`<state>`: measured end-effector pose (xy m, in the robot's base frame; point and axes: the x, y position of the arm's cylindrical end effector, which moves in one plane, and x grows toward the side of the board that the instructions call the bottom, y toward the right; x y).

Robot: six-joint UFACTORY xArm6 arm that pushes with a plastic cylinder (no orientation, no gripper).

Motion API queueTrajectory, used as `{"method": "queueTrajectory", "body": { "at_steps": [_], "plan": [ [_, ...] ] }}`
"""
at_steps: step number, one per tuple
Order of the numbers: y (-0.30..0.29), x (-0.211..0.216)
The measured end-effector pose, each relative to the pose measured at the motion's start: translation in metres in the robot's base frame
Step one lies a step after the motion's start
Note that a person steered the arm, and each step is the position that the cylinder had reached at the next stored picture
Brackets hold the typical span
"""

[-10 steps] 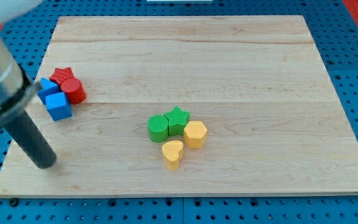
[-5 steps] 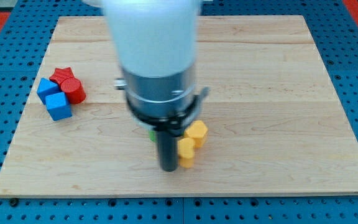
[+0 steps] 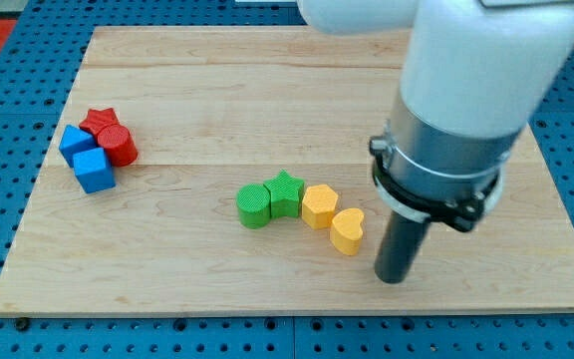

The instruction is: Slide the yellow heart towards the top center of the board

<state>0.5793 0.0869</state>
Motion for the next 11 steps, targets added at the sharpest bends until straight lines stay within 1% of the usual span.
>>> {"method": "queueTrajectory", "body": {
  "at_steps": [1,3,4,8,9,10,11],
  "plan": [
    [-0.031,-0.016],
    [-0.027,-0.085],
    [-0.02,-0.111],
    [0.007,-0.125],
    [0.006,-0.088],
    [0.034,-0.082],
    [0.041,-0.118]
  ]
}}
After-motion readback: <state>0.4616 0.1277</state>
